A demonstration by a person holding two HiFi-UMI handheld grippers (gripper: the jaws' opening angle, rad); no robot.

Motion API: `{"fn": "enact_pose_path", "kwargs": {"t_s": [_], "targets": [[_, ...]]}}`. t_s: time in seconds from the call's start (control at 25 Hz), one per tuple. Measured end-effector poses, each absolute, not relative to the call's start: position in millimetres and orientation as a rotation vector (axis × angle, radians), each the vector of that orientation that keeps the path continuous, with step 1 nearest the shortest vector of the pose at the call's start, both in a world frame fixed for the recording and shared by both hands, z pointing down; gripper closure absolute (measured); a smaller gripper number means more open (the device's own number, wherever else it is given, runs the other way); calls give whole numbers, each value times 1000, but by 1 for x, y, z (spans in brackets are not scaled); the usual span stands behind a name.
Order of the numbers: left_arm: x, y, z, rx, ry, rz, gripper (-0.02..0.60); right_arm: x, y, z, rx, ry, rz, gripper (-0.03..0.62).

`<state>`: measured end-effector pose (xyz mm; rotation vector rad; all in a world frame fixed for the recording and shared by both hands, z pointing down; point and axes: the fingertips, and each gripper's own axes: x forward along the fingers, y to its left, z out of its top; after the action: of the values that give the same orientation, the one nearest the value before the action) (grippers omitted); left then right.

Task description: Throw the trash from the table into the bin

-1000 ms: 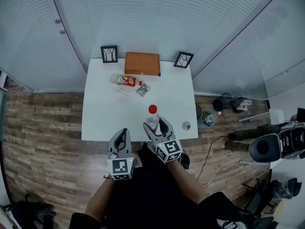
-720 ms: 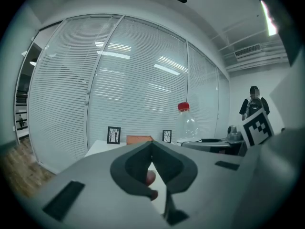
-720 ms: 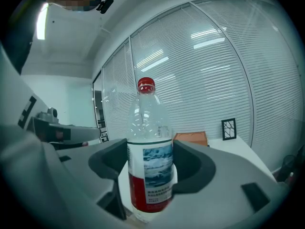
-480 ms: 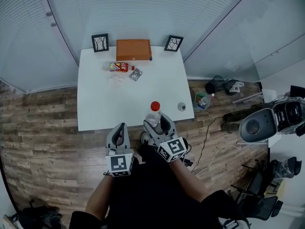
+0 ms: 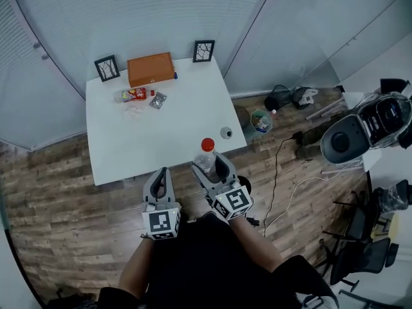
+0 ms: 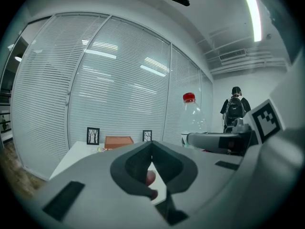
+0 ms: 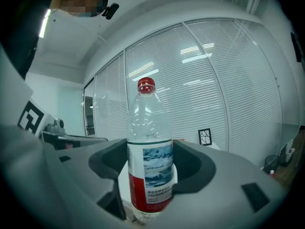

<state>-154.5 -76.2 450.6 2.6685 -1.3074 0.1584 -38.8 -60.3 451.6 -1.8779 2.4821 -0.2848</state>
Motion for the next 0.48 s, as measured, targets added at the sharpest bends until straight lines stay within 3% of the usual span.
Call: {"fn": "enact_pose_path", "kwargs": {"t_s": [0.48], "targets": [[-58,15,448,2766,-1139,213,583,52,56,441,-1992,2312,-274,296]]}}
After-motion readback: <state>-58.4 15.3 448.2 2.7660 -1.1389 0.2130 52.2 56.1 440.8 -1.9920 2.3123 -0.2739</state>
